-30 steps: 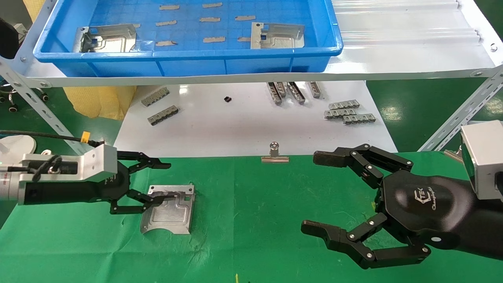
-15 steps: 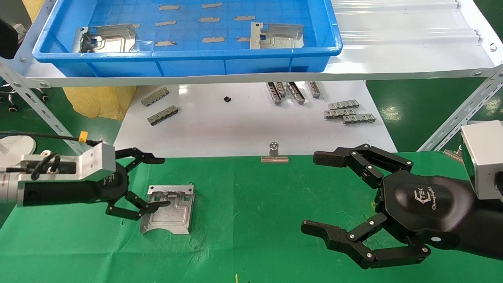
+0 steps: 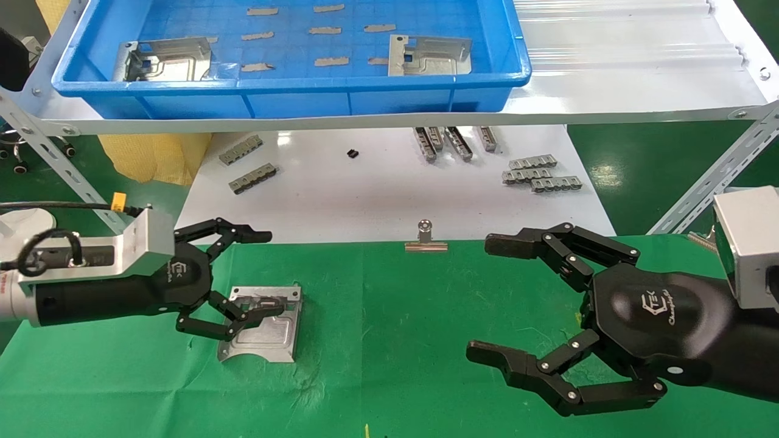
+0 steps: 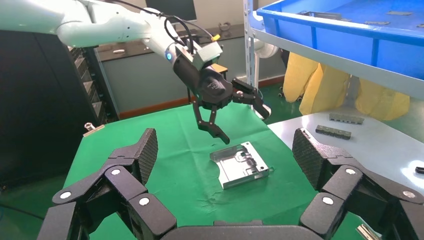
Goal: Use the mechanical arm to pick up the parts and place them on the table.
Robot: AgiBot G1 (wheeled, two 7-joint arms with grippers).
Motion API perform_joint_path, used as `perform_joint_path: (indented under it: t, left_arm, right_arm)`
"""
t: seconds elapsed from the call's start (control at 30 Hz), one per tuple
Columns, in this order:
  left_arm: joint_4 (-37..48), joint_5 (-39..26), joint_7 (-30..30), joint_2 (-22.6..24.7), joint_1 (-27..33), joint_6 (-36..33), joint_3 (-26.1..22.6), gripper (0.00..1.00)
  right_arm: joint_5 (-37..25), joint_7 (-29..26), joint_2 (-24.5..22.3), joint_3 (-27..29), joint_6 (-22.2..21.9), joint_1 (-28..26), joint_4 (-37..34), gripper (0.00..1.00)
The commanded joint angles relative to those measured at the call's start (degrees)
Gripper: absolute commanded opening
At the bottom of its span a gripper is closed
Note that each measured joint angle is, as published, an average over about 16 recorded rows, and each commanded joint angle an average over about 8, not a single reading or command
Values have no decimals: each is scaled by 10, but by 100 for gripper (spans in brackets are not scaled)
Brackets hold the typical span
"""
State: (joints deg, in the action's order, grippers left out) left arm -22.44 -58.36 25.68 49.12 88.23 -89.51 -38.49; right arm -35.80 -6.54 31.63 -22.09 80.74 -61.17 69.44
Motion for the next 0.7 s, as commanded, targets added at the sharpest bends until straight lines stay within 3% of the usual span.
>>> perform_joint_path:
  t: [0.03, 0.7]
  left_arm:
    - [-25, 8, -18, -7, -13, 2, 11, 100]
    - [-270, 87, -192, -74, -141, 20, 119, 100]
  right_arm:
    - [0, 0, 0, 0, 0, 0, 0, 100]
    - [0, 0, 0, 0, 0, 0, 0, 100]
